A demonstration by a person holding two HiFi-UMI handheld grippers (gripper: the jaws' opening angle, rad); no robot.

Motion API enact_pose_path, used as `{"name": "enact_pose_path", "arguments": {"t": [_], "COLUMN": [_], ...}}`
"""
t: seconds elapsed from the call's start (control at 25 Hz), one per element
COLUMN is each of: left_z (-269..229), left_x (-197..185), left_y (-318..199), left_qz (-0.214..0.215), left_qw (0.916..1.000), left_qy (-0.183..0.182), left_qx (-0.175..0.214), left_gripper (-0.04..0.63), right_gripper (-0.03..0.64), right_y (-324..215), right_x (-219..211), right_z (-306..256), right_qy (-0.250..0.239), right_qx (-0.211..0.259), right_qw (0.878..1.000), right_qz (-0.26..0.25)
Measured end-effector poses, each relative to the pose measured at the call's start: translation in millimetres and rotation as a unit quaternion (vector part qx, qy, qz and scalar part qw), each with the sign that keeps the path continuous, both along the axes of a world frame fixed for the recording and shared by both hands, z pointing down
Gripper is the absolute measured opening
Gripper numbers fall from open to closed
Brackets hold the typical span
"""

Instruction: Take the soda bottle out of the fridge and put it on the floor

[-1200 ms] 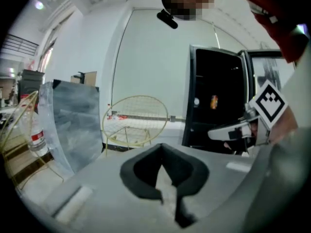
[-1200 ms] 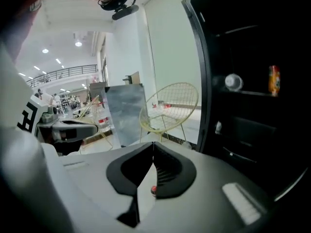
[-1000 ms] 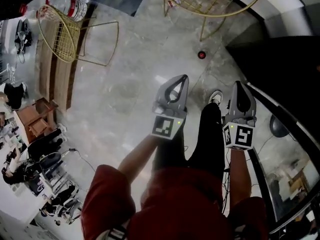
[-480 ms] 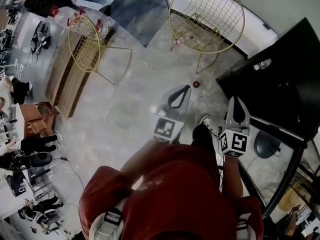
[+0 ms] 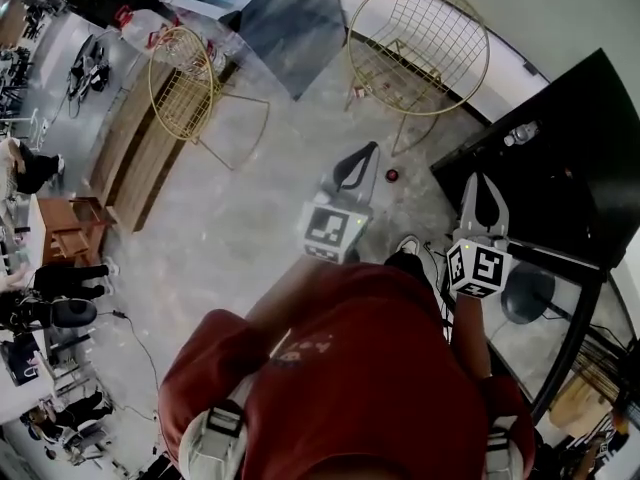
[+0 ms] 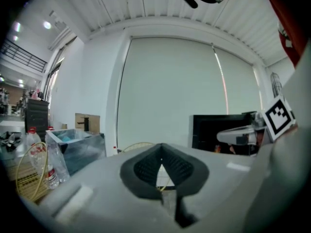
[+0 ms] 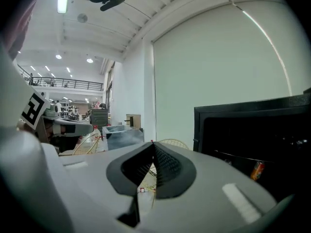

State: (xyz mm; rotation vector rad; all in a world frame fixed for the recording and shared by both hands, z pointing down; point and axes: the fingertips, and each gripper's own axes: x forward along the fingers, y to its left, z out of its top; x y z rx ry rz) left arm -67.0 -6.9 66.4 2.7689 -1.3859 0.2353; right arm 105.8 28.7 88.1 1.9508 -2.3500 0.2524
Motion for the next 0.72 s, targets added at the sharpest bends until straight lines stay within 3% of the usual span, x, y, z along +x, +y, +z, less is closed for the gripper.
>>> {"name": "enact_pose_path", "arguments": {"t": [0.2, 0.44, 0.72], "left_z": [-17, -21, -14], "left_x": [0, -5, -4], "left_y": [-3, 0, 3], "left_qz": [0.003, -0.001, -0.001], "left_qw": [0.9999, 0.9997, 0.9997], "left_qy": [0.005, 0.005, 0.004], "left_qx": [0.013, 0.024, 0.024], "left_gripper": [-0.002, -0.002, -0.002], "right_gripper": [0.0, 0.002, 0.002], "right_y": [-1, 0, -3], "right_x": [-5, -1, -2], "right_z": [-11, -13, -16], "right_qy": [0.002, -0.052, -0.031], "right_qx": [0.007, 0.01, 0.023], "right_qw": [1.0, 0.999, 0.999], "right_qz": [-0.001, 0.005, 0.002]}}
